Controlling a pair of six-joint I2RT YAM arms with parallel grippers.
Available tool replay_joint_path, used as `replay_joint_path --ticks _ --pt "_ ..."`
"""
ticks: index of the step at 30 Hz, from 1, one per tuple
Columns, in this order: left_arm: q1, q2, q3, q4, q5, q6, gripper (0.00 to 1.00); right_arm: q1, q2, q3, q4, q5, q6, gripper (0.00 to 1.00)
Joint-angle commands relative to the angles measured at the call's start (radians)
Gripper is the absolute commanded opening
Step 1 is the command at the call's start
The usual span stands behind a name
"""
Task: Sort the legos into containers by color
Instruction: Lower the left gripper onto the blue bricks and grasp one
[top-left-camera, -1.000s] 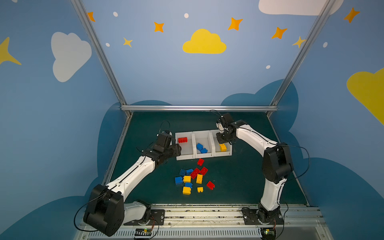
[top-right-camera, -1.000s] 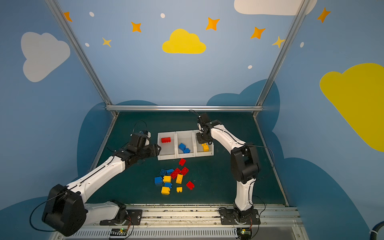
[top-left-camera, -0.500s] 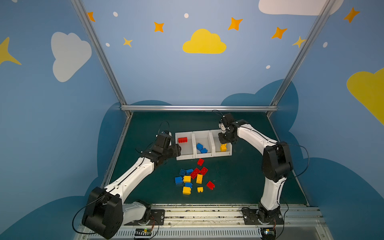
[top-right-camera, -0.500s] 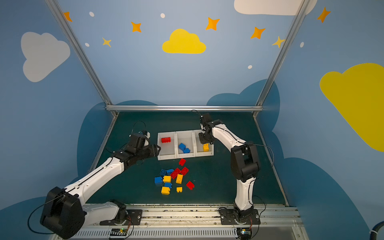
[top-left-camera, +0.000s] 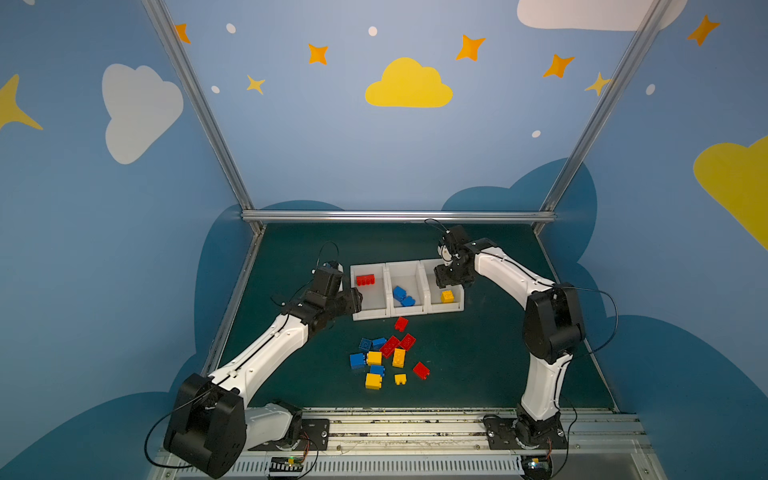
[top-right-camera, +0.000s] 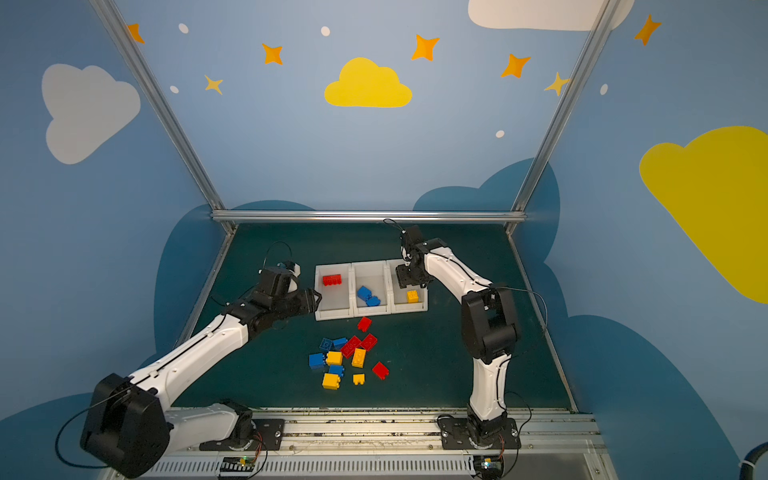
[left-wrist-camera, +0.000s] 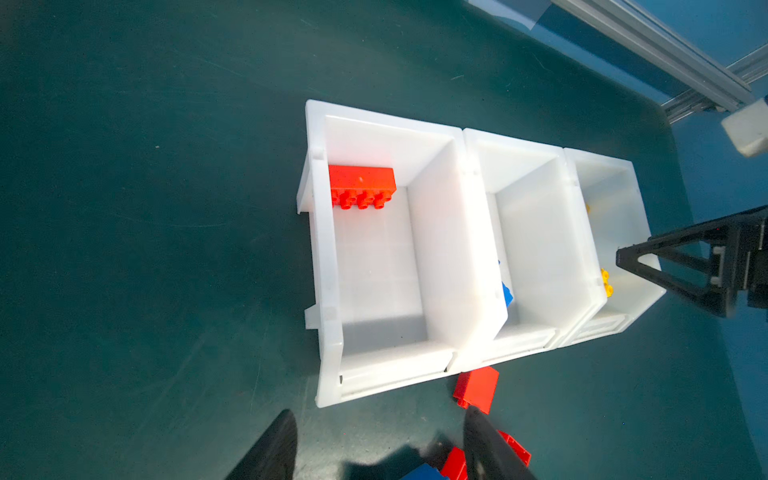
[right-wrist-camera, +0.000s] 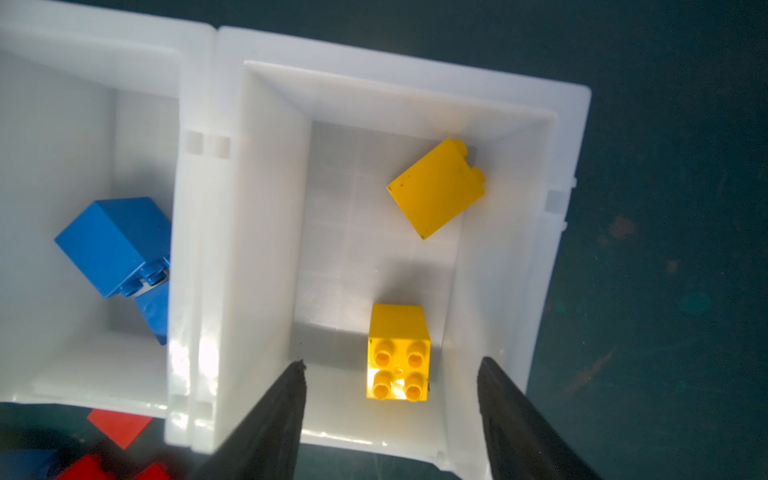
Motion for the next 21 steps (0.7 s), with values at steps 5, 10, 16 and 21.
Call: replay_joint_path --ticks 5,10,16,21 --pt "0.004 -0.007 -0.010 -0.007 0.004 -0.003 0.64 -0.006 -0.064 0.003 -0.019 -0.007 0.014 0.66" --pt "0.003 -0.019 -0.014 -0.030 0.010 0.006 0.64 -0.006 -0.095 -0.009 -0.016 -0.027 0.016 0.66" --pt "-0.010 -0.045 -0.027 -0.083 0.021 0.025 0.64 -0.005 -0.142 -0.034 -0.011 -0.042 0.032 0.66" --pt "-0.058 -0.055 -0.044 -0.149 0.009 0.044 0.64 -0.004 -0.178 -0.069 0.004 -0.076 0.051 0.66"
